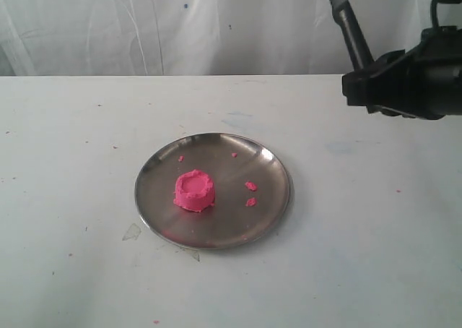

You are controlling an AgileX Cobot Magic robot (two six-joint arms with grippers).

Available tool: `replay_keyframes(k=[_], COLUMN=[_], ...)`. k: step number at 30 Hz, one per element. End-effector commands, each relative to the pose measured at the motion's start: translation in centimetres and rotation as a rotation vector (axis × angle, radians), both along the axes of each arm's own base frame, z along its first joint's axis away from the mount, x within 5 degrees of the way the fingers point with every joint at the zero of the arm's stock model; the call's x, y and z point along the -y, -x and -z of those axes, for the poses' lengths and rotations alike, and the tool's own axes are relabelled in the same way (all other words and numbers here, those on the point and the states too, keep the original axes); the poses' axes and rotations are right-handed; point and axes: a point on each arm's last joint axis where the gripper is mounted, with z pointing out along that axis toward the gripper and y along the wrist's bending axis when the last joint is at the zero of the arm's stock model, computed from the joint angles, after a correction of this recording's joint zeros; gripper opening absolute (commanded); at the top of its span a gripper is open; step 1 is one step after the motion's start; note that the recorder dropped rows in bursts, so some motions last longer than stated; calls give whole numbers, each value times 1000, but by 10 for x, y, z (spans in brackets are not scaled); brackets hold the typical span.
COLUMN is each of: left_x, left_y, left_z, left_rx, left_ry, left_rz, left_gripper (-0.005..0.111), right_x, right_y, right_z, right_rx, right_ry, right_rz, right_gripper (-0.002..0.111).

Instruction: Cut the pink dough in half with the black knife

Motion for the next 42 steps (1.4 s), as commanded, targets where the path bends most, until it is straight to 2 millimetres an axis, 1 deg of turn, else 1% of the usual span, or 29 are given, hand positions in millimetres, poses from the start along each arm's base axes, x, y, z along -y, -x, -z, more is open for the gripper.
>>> replay_keyframes(k=[1,3,5,8,10,13,15,17,22,24,26,28,30,32,37,42], left_x=[0,3,7,11,14,16,18,24,59,75,89,104,116,123,128,134], left_y=[-13,-25,-44,-73,-92,-119,-135,-149,-179,-187,-194,-200,-206,-211,-226,-239], left_z=[-18,-28,-33,-32,-29,-21,-11,-5,-6,-4,1,7,15,22,43,60], left_rx=[-86,-155,-288,-494,-588,-779,-989,-1126,-1298,-1366,-1419,-1438,-1426,-1409,-1405,-1365], left_ry=[-135,-259,-513,-842,-927,-879,-827,-828,-852,-909,-957,-992,-1005,-977,-990,-969], left_rz=[-52,-63,-68,-28,25,117,182,236,392,459,527,609,680,705,699,693], left_gripper=[0,0,0,0,0,0,0,0,0,0,0,0,0,0,0,0], right_x=[-17,-30,-42,-54,-57,-60,-61,-60,-52,-50,-52,-56,-59,-62,-66,-68], right_y=[-7,-6,-4,-2,-1,1,2,0,-5,-9,-14,-18,-25,-34,-51,-56], right_z=[11,15,18,24,27,30,31,31,36,39,43,46,50,52,64,71], right_rx=[-57,-88,-109,-115,-116,-112,-112,-106,-119,-178,-254,-304,-315,-305,-325,-340], right_ry=[40,55,74,104,133,182,203,220,300,330,362,381,400,417,415,400], right_rz=[-124,-203,-279,-338,-362,-394,-389,-367,-286,-252,-256,-282,-291,-288,-213,-185], right_gripper=[0,0,0,0,0,0,0,0,0,0,0,0,0,0,0,0])
